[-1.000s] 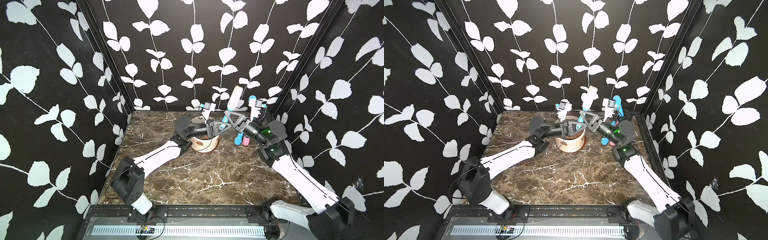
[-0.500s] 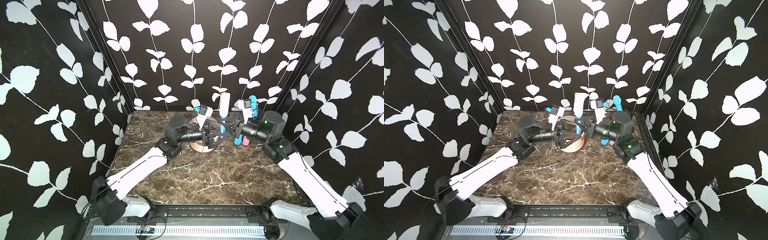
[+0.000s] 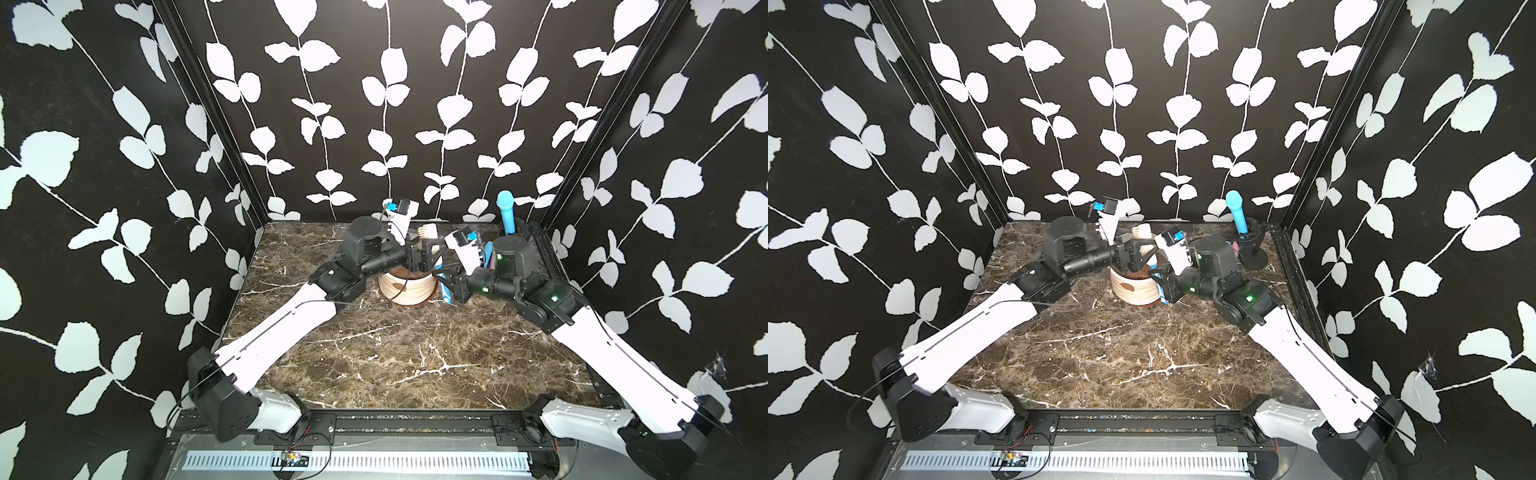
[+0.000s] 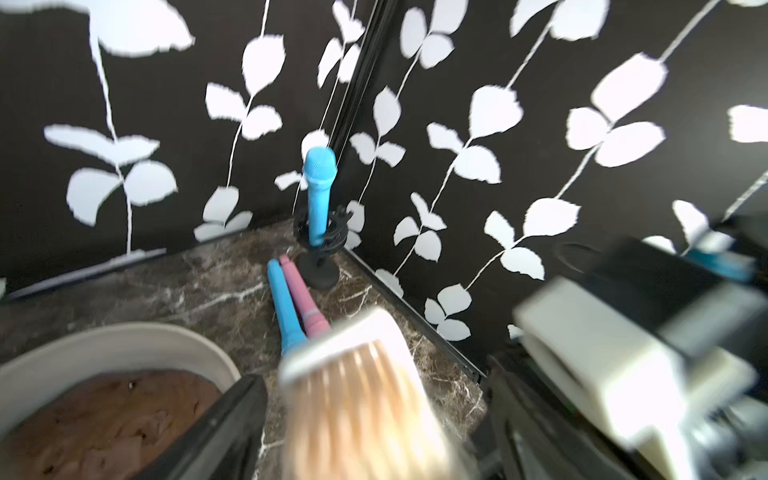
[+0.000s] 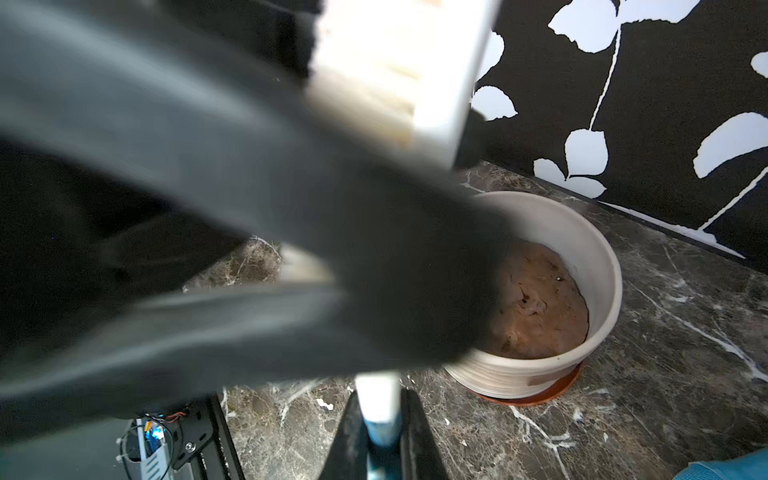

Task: Scrub the dried mud off the ceramic pot
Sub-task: Pick up the brush from the center of the board.

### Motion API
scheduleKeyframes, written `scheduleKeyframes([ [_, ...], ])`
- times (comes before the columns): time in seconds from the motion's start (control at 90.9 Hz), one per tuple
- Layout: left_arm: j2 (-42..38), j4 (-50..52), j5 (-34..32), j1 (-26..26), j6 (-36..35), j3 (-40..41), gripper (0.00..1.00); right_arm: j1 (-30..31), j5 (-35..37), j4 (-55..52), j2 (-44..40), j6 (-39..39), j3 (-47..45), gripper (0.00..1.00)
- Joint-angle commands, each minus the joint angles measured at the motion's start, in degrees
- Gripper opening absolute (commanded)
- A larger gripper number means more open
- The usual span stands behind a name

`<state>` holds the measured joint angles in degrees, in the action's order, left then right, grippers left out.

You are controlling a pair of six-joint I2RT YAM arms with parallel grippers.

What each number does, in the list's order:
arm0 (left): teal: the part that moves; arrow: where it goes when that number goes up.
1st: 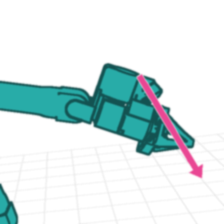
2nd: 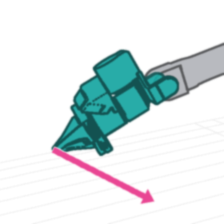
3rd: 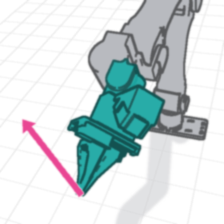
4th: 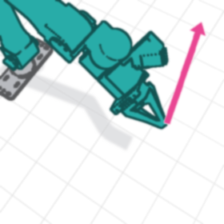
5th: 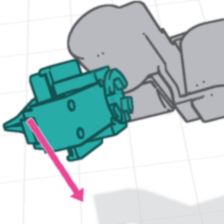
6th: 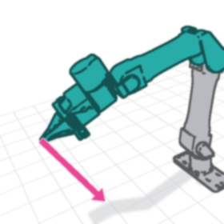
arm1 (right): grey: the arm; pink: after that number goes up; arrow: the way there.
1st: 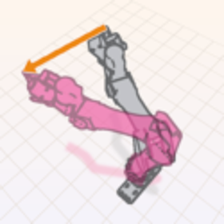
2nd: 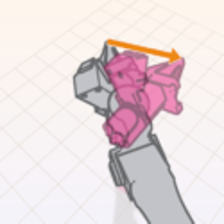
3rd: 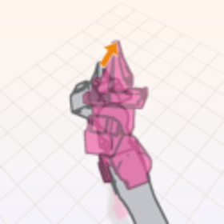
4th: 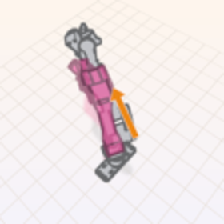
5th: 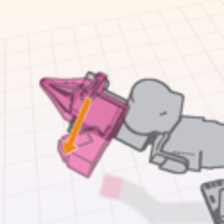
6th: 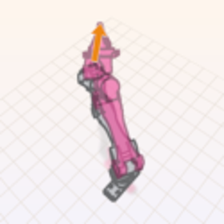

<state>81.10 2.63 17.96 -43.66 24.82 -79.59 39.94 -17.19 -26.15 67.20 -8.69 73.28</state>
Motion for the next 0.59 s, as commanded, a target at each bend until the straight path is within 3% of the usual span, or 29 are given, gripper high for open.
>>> scheduleKeyframes([
  [0.0, -0.38, 3.23, -2.36, 0.13, 3.81, -1.99, 0.71, 2.7, 7.71, 0.11, 0.76, 3.22, 3.79, 0.0],
  [0.154, -1.86, 2.5, -4.44, 0.1, 5.86, -0.56, 0.49, 5.25, 14.54, -0.04, 0.81, 5.28, 3.79, 0.0],
  [0.308, -3.28, 2.84, -4.47, 0.45, 7.37, 0.39, 0.51, 5.85, 21.94, 0.97, -0.39, 5.82, 2.38, 0.0],
  [0.583, -2.3, -1.9, 3.6, 2.15, 12.33, 2.51, 0.44, 5.98, 20.61, 2.6, -0.5, 6.66, 0.7, 0.0],
])
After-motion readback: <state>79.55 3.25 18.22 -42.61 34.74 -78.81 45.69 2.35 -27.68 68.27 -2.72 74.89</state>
